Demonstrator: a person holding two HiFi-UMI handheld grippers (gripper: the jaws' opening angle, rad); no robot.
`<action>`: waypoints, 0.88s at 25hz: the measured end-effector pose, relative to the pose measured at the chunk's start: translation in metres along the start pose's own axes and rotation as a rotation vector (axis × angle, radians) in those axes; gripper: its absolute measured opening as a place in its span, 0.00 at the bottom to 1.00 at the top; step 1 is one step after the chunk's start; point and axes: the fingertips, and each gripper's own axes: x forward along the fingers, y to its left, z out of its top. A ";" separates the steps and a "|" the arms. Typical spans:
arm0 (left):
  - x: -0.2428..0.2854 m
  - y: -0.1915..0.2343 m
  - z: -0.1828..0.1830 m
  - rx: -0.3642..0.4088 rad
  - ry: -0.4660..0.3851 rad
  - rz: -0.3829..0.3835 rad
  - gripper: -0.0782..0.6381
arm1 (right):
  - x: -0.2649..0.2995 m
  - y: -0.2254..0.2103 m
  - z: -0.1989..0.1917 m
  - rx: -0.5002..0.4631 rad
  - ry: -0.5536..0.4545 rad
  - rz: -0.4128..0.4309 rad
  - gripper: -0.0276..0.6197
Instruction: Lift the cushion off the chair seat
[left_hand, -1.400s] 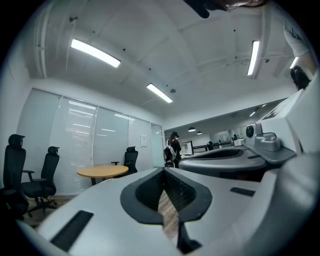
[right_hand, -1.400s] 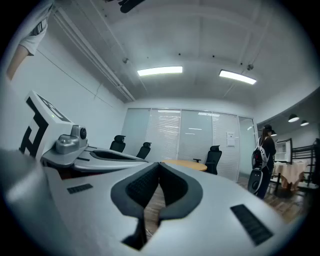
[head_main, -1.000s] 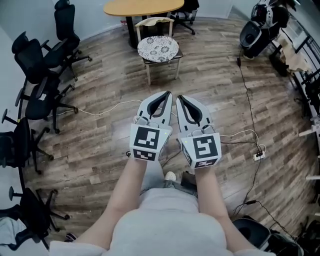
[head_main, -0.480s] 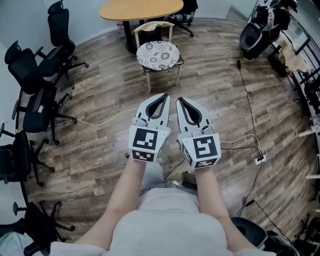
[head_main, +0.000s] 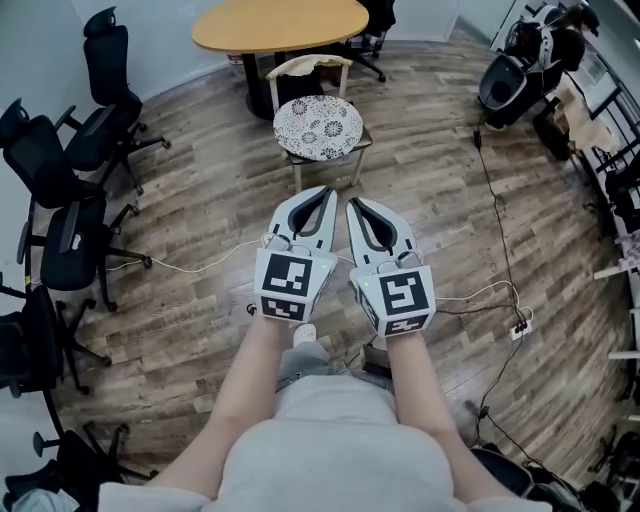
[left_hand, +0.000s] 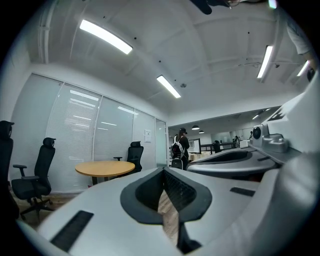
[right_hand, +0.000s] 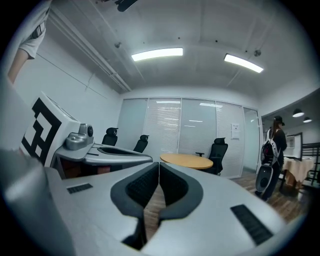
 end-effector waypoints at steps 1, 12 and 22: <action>0.003 0.007 0.000 0.000 0.003 -0.007 0.12 | 0.009 0.000 0.001 0.003 0.001 -0.007 0.08; 0.033 0.050 -0.007 0.001 0.007 -0.025 0.12 | 0.060 -0.001 -0.008 -0.001 0.023 -0.009 0.08; 0.079 0.083 -0.011 -0.010 0.010 0.032 0.11 | 0.110 -0.033 -0.014 0.002 0.019 0.029 0.08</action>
